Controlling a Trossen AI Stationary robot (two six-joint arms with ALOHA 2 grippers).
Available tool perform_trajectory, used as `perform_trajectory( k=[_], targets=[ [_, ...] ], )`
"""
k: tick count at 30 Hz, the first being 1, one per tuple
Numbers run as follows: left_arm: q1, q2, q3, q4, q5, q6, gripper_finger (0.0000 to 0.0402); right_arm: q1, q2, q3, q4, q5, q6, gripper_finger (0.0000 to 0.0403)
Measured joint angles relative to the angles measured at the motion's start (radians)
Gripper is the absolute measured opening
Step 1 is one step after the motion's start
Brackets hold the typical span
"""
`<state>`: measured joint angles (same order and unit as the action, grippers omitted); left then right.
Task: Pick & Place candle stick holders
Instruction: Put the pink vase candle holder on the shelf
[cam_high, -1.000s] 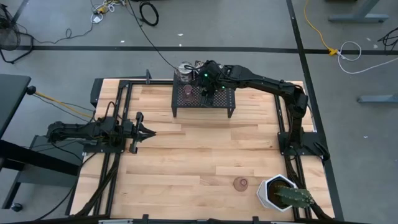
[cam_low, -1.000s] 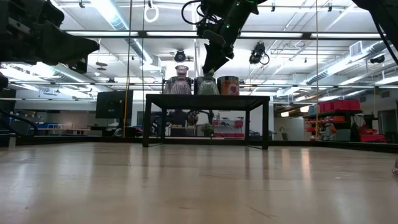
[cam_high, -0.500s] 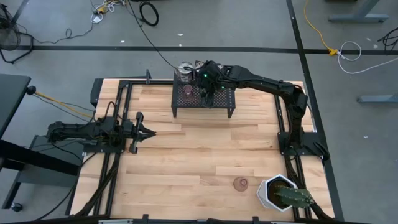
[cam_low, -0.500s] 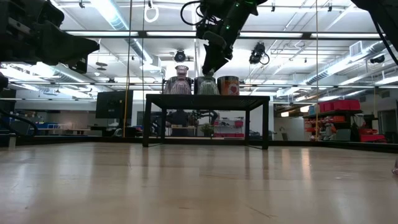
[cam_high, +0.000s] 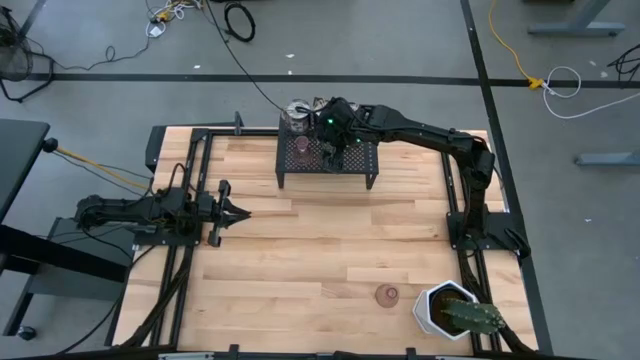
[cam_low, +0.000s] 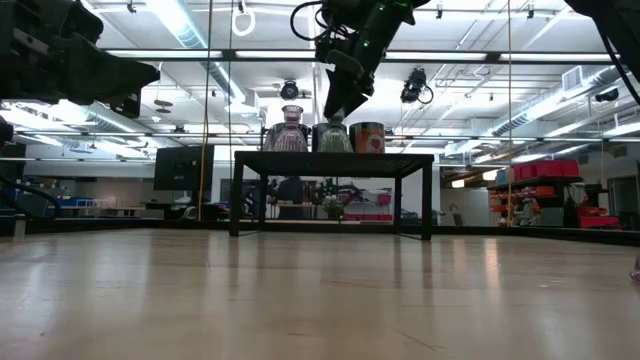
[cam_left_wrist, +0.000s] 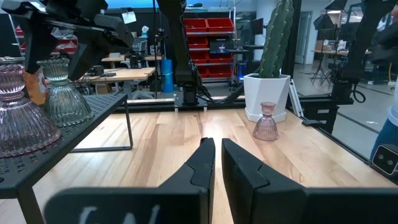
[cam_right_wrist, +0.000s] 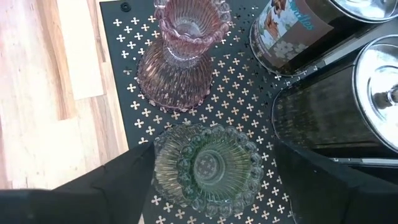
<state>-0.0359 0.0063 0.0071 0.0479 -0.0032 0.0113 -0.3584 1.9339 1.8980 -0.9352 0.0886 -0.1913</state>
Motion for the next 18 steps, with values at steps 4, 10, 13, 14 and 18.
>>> perform_trajectory(
  k=[4, 10, 13, 14, 18],
  targets=[
    [0.000, 0.000, 0.000, 0.000, 0.000, 0.000, 0.0034, 0.000, 0.000, 0.000, 0.000, 0.000, 0.003, 0.0355],
    [0.000, 0.000, 0.000, 0.000, 0.000, 0.000, 0.0034, 0.000, 0.000, 0.000, -0.001, 0.000, 0.000, 0.0381],
    [0.000, 0.000, 0.000, 0.000, 0.000, 0.000, 0.0034, 0.000, 0.000, 0.000, -0.002, 0.000, 0.000, 0.0387],
    [0.000, 0.000, 0.000, 0.000, 0.000, 0.000, 0.0034, 0.000, 0.000, 0.000, -0.002, 0.000, 0.000, 0.0388],
    [0.000, 0.000, 0.000, 0.000, 0.000, 0.000, 0.0034, 0.000, 0.000, 0.000, -0.011, 0.000, -0.005, 0.0391]
  ],
)
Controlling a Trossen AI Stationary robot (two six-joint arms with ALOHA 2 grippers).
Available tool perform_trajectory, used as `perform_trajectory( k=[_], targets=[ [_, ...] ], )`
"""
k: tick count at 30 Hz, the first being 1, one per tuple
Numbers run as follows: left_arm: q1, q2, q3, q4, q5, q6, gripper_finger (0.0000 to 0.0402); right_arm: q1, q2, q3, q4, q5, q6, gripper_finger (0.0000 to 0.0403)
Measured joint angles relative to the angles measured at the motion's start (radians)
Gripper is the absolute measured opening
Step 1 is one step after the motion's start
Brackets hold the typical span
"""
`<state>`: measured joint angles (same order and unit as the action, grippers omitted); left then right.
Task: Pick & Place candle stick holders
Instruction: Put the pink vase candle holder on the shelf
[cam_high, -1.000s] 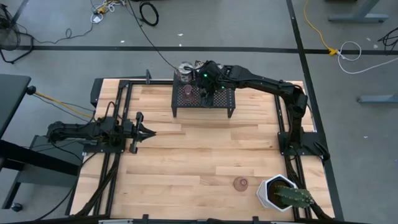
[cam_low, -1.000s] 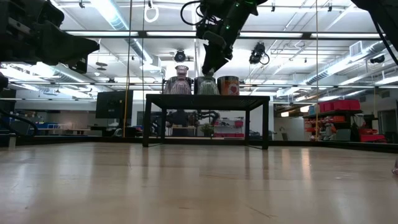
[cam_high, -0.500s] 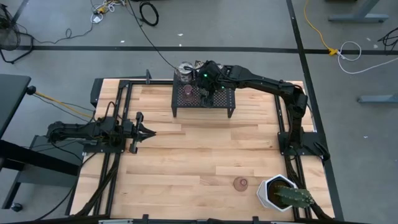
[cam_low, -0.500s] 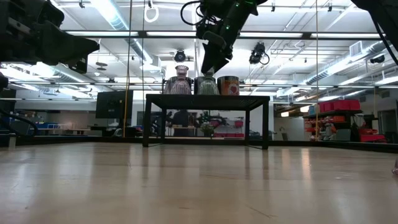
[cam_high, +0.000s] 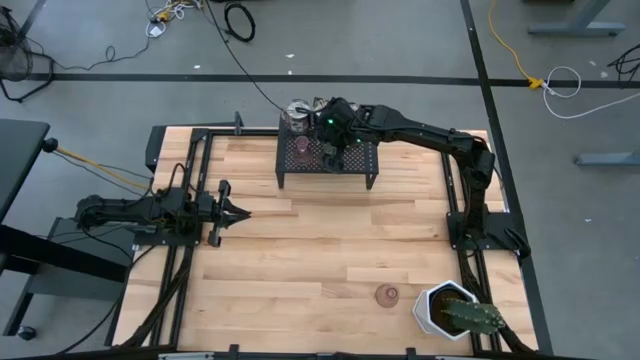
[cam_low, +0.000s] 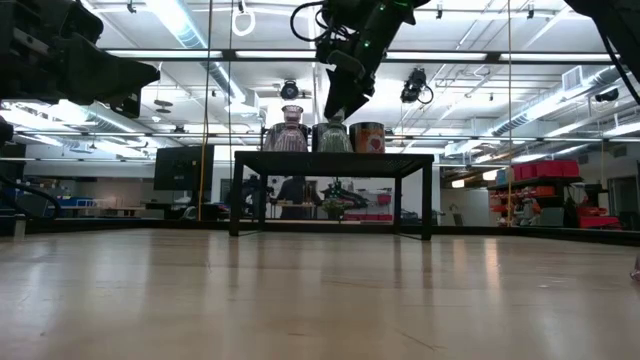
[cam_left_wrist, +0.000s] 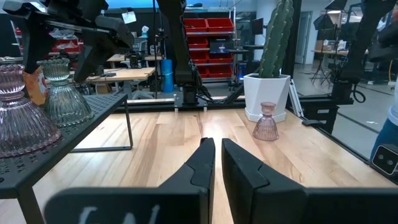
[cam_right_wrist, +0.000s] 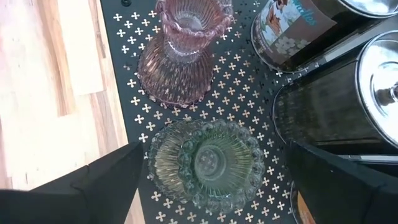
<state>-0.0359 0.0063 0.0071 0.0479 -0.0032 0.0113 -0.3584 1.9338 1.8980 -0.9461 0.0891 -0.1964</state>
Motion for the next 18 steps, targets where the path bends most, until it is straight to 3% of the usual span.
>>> perform_trajectory(
  k=[18],
  targets=[
    [0.000, 0.000, 0.000, 0.000, 0.000, 0.000, 0.0034, 0.007, -0.115, 0.001, -0.020, -0.001, -0.007, 0.0391]
  ],
)
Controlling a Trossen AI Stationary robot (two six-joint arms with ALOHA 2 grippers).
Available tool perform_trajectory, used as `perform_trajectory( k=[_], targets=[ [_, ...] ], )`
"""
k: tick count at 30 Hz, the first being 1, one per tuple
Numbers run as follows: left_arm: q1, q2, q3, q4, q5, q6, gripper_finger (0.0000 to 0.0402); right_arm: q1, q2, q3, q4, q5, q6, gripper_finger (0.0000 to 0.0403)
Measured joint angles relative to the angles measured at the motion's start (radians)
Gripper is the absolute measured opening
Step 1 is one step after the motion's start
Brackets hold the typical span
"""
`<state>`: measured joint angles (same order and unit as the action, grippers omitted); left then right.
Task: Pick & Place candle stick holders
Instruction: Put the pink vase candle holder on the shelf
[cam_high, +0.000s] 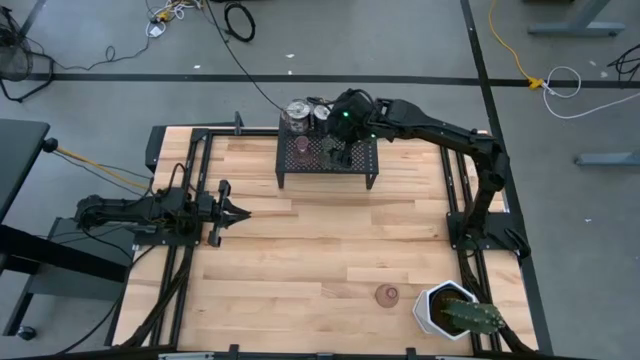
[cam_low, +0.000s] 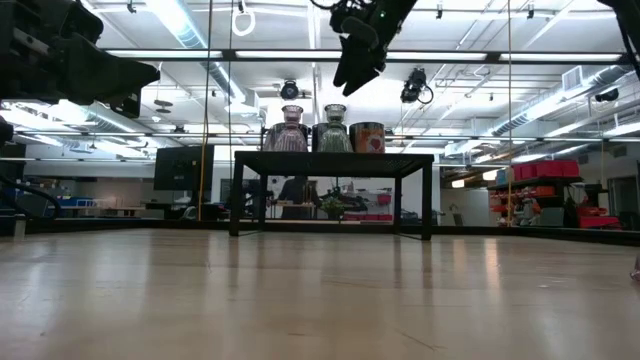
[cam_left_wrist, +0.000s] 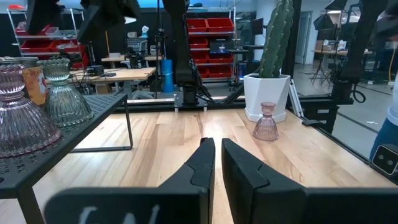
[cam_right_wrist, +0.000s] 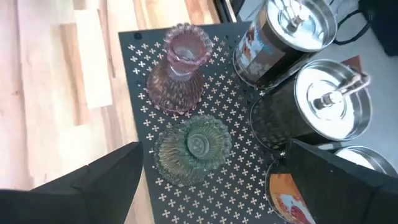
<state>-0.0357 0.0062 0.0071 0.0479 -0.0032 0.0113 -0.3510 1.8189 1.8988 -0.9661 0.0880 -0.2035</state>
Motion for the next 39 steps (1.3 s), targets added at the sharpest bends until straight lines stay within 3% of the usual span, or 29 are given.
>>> perform_trajectory(
  k=[14, 39],
  targets=[
    [0.000, 0.000, 0.000, 0.000, 0.000, 0.000, 0.0034, 0.070, -0.035, 0.001, -0.010, 0.002, -0.029, 0.0391],
    [0.000, 0.000, 0.000, 0.000, 0.000, 0.000, 0.0034, 0.298, -0.035, 0.001, -0.014, 0.001, -0.081, 0.0391]
  ],
)
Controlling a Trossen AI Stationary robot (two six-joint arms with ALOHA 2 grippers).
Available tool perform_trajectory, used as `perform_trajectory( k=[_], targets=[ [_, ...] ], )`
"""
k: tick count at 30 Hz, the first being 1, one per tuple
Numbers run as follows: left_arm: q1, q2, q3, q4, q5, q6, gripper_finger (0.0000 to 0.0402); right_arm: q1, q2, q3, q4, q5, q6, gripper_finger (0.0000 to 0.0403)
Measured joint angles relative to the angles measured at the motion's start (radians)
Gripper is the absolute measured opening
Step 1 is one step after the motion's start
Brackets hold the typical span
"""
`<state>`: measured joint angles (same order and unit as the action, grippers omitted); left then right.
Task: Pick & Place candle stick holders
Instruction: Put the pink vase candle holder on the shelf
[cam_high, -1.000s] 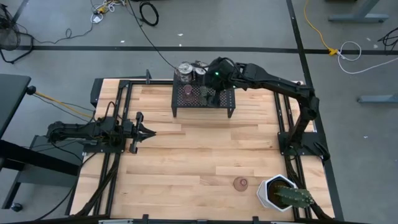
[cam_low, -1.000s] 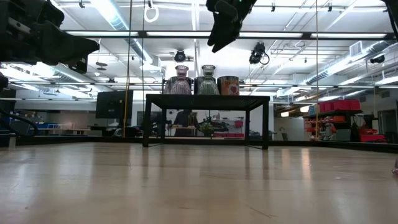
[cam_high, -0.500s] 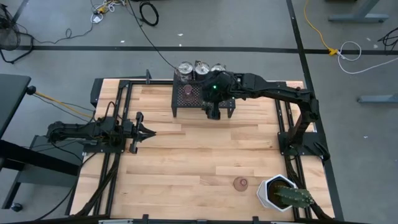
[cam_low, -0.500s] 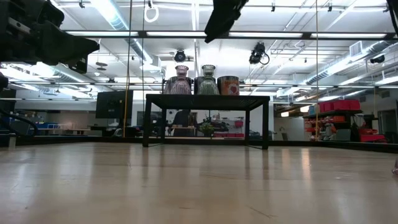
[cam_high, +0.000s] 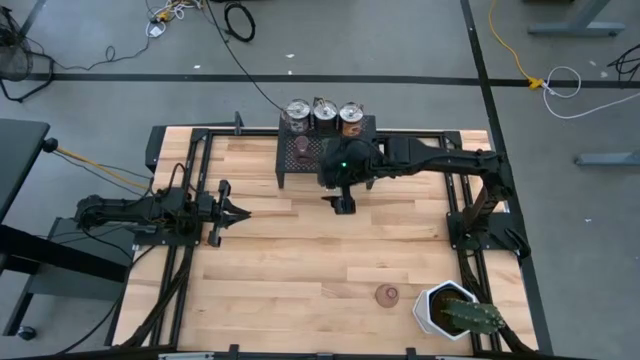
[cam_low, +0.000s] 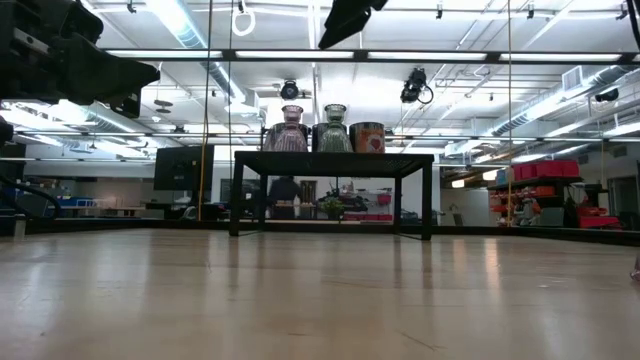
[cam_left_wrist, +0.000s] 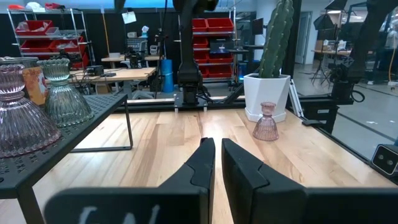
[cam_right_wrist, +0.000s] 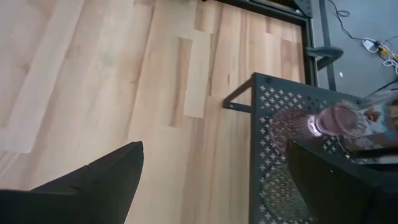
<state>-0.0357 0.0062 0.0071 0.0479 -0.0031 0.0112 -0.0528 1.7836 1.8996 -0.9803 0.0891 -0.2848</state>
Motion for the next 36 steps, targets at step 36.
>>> perform_trajectory(
  k=[36],
  targets=[
    [0.000, 0.000, 0.000, 0.000, 0.000, 0.000, 0.0034, 0.068, 0.001, -0.001, -0.001, -0.003, 0.093, 0.0391]
  ],
)
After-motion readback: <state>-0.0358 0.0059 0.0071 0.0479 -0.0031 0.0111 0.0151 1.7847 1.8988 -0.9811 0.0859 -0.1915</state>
